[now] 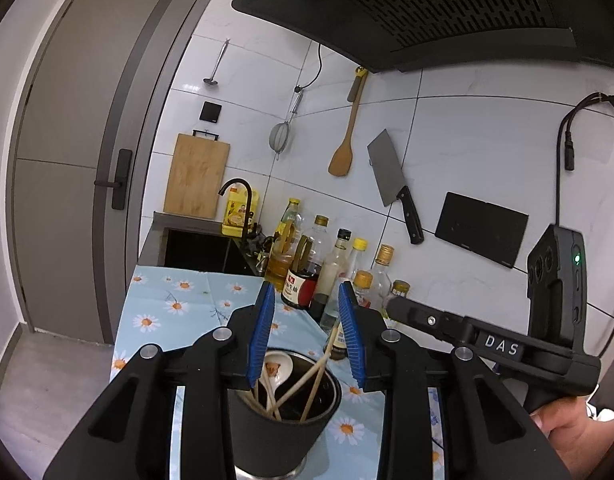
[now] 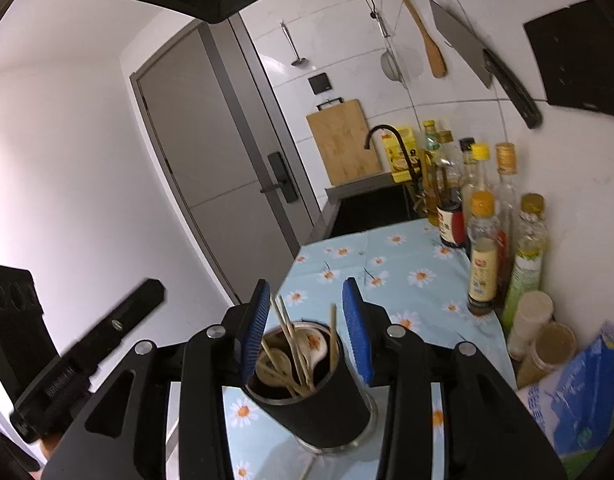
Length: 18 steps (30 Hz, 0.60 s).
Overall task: Organize utensils
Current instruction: 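Raise both open tools away from the holder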
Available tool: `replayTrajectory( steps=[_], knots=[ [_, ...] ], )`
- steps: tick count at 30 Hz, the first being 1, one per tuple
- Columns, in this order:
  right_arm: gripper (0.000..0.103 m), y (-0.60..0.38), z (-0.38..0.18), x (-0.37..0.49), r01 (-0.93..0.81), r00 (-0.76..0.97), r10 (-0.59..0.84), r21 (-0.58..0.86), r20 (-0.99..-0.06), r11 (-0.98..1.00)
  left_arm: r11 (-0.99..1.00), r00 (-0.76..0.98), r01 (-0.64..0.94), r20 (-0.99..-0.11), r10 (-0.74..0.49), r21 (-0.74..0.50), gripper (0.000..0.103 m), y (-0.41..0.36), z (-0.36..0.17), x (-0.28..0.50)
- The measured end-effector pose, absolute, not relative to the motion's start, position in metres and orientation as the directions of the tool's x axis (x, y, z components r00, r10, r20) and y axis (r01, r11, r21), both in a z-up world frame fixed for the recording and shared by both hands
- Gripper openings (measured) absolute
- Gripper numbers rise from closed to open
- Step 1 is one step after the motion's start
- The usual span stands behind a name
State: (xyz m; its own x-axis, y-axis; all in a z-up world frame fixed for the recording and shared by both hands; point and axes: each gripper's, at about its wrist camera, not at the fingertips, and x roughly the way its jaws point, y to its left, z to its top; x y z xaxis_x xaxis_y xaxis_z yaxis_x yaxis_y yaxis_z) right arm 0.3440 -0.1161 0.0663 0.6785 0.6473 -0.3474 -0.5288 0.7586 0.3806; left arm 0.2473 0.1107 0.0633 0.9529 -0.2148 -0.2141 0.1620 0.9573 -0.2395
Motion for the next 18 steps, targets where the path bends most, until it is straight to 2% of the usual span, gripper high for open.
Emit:
replayTrajectory(
  steps=[10, 12, 18],
  knots=[
    [0.039, -0.124, 0.052, 0.31, -0.5, 0.639, 0.633, 0.39, -0.437, 0.773, 0.958, 0.922, 0.146, -0.318, -0.222, -0.247, 0.032, 0.114, 0.051, 0.214],
    [0.048, -0.123, 0.048, 0.305, -0.494, 0.618, 0.64, 0.408, -0.457, 0.768, 0.958, 0.917, 0.13, -0.337, -0.213, -0.254, 0.032, 0.116, 0.045, 0.208],
    [0.048, -0.117, 0.028, 0.291, -0.473, 0.563, 0.625, 0.409, -0.541, 0.78, 0.956, 0.885, 0.103, -0.414, -0.214, -0.273, 0.032, 0.122, 0.024, 0.198]
  ],
)
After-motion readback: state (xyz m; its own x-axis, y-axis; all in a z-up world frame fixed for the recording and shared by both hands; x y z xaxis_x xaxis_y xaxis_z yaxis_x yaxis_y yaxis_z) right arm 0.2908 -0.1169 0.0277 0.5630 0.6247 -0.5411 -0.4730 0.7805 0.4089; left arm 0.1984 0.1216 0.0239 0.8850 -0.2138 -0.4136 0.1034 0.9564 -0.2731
